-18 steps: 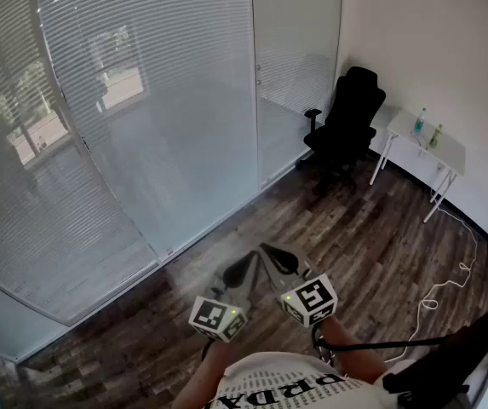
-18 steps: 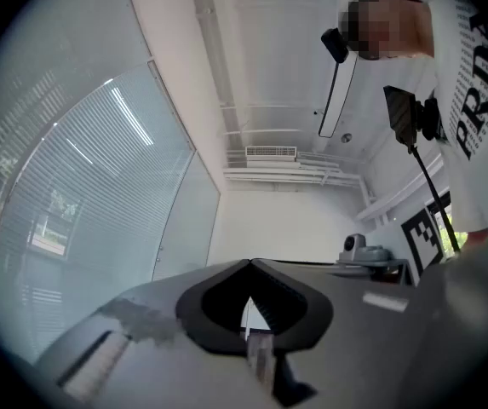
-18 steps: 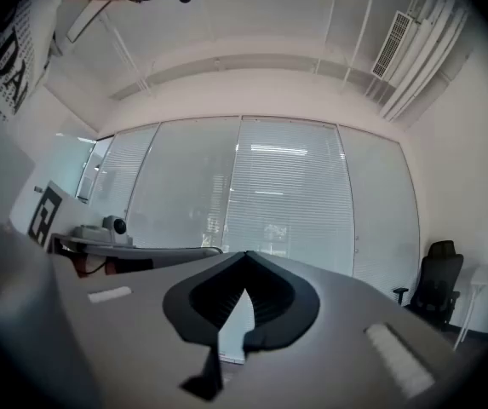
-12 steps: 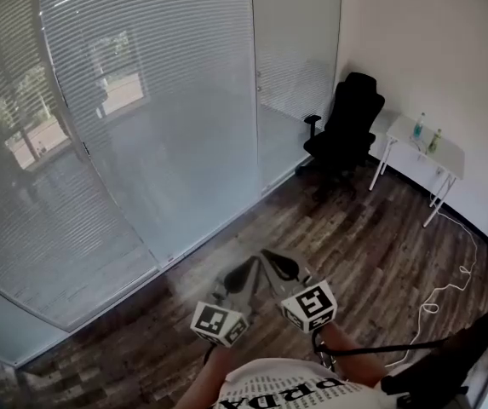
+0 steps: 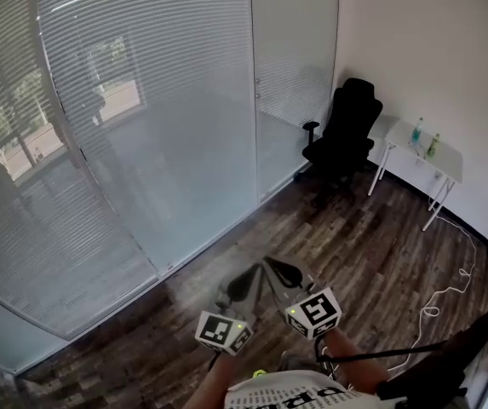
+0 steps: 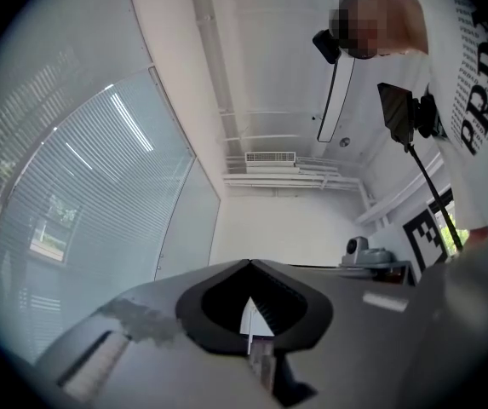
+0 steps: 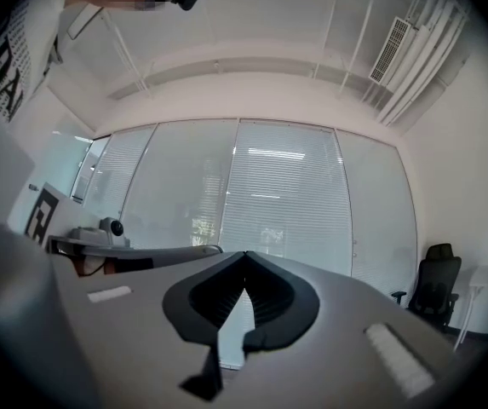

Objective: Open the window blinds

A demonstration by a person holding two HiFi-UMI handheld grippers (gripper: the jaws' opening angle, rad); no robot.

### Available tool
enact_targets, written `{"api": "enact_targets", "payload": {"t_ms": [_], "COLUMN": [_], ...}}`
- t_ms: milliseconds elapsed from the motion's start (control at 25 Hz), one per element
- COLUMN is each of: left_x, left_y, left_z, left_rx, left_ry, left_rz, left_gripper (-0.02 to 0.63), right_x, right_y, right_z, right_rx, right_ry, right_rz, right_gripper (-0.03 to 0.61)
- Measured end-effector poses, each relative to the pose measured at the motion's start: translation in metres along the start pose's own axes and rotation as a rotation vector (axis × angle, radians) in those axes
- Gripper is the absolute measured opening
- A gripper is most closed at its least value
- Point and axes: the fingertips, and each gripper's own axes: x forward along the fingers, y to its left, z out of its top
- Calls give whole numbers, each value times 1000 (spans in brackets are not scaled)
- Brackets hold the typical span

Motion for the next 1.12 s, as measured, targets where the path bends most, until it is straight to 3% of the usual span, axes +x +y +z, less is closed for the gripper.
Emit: {"api": "enact_targets", "payload": {"t_ms": [240,560,1120], "left_x": [13,61,215], "left_y": [12,49,112], "left_z": [-9,-34,-65], "left_rx": [-7,-20,9], "left_ry": [5,80,79], "left_rz": [0,35,65], "left_gripper": [-8,-8,-8], "right_x": [14,58,131], "right_y": [-14,-64,-214], "right_z": [-7,-31,-44], "right_rx": [-14,23,10], "right_ry": [13,34,24], "right_rz": [4,53,74], "right_gripper": [3,3,3]}}
